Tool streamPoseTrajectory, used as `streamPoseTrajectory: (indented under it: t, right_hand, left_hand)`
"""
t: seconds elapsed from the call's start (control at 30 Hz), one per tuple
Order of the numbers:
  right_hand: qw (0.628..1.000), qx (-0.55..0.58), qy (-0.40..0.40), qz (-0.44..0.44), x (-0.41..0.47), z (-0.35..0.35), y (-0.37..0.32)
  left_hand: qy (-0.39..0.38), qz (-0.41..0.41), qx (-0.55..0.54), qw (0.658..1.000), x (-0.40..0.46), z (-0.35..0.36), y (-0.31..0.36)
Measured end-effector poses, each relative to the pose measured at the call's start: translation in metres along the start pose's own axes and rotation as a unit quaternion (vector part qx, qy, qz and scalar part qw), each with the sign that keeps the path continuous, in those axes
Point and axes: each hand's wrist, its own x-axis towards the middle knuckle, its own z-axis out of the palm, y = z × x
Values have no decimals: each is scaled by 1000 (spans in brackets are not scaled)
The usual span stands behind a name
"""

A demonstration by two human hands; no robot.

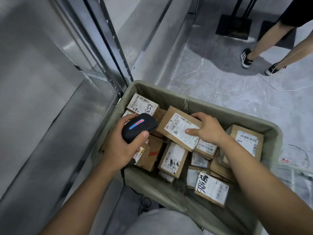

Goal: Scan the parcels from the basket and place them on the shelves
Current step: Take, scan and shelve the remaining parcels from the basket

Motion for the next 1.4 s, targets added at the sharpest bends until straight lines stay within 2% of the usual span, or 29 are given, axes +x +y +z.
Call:
streamPoseTrajectory:
  t: [0.27, 0.6, 0.87, 1.07, 1.27, 1.4]
  right_hand:
    - [988, -12, -32, -148, -50, -22, -81]
    - [947, -92, -99, -291, -128, 16, -167]
    - [894, -156, -165, -386, -193, 79, -227]
    - [860, -153, -226, -432, -238, 133, -263]
    - [817, -182, -299, -458, -279, 184, -298]
    - [784, -206, -339, -478, -302, 216, -315]
  left_hand:
    - [18, 77, 68, 995, -52, -48, 19]
    - [77, 117, 119, 983, -182, -120, 22]
    - [128, 113, 209, 963, -303, -172, 10]
    - [167, 84, 250, 950, -387, -202, 5]
    - [174, 14, 359, 917, -468, -234, -1]
    - [151, 3, 414, 898, -510, -248, 0]
